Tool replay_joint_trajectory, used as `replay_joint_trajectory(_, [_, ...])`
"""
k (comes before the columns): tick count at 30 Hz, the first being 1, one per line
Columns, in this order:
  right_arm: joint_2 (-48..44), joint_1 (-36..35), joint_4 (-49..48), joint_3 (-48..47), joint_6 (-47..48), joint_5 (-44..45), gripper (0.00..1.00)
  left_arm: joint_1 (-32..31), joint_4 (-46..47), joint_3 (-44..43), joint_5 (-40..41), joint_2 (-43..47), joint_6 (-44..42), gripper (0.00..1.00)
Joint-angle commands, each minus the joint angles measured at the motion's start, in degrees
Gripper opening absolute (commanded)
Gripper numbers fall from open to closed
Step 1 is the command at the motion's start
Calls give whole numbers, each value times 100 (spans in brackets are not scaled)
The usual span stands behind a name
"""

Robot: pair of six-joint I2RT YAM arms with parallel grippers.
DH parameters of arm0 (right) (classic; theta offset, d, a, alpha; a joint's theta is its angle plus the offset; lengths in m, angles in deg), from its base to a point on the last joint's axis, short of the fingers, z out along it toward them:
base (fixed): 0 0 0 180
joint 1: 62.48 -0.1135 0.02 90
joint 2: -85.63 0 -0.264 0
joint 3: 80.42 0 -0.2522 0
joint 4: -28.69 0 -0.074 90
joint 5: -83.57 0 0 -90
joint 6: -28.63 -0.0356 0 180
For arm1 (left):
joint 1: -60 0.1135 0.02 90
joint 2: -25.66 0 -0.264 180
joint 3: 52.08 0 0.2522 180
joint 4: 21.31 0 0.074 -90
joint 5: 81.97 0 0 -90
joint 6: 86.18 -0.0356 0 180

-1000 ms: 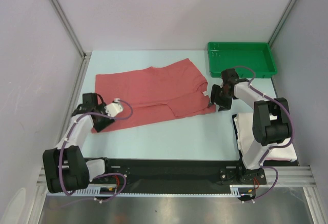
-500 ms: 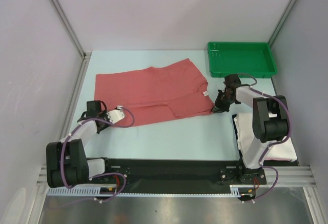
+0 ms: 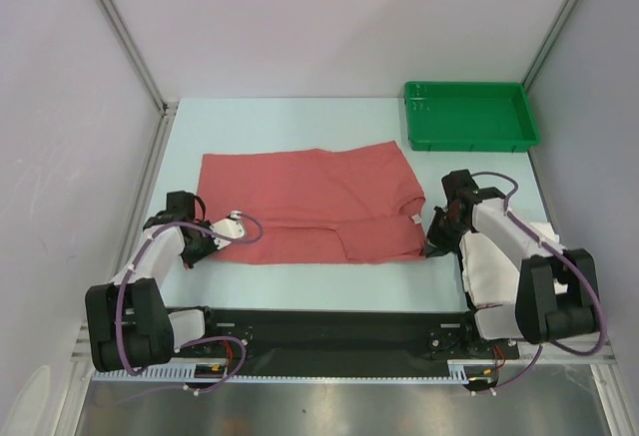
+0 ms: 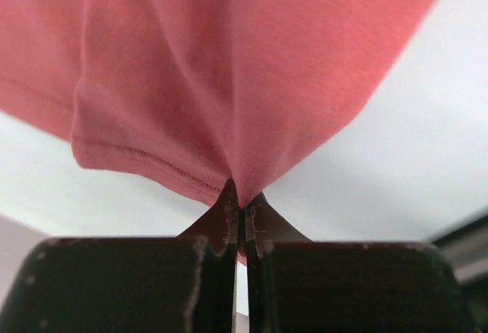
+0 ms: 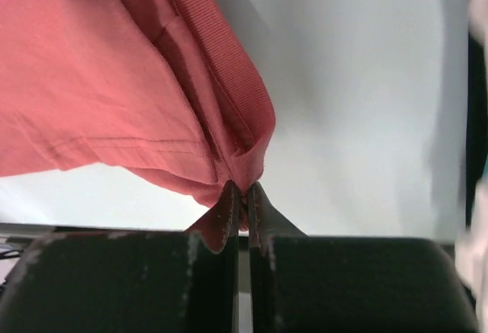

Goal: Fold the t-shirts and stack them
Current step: Fold the tshirt

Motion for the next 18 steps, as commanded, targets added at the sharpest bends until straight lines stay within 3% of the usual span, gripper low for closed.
replay_joint_trajectory(1, [-625, -221, 1059, 149, -584, 313, 0, 32, -1743, -263, -472, 123, -540, 0])
replay_joint_trajectory(4, [-1109, -221, 1481, 290, -786, 409, 0, 32, -2262, -404, -332, 88, -795, 0])
replay_joint_trajectory(6, [-1417, -221, 1578, 421, -857, 497, 28, 32, -2229, -491, -147, 70, -866, 10])
replay_joint_trajectory(7, [-1470, -213, 1570, 413, -866, 541, 39, 32, -2097, -527, -60, 61, -814, 36])
replay_joint_trajectory(9, [-1427, -134, 1535, 63, -805, 813, 52, 40, -1781, -728, 125, 44, -673, 61])
replay_joint_trajectory(10, [-1348, -116, 1491, -156, -752, 1006, 55, 49, -1719, -834, 134, 0, -647, 83])
replay_joint_trajectory(11, [-1269, -125, 1413, -393, -552, 1077, 58, 102, -1631, -974, 108, -18, -612, 85])
replay_joint_trajectory(12, [-1164, -125, 1220, -996, -419, 1147, 62, 137, -1482, -1315, -57, -53, -550, 98])
replay_joint_trajectory(15, [-532, -99, 589, -2122, 231, 1140, 63, 330, -1027, -2210, -567, -325, 98, 100])
replay_joint_trajectory(18, [443, -37, 43, -2872, 741, 815, 53, 576, -182, -3039, -1086, -886, 1880, 96])
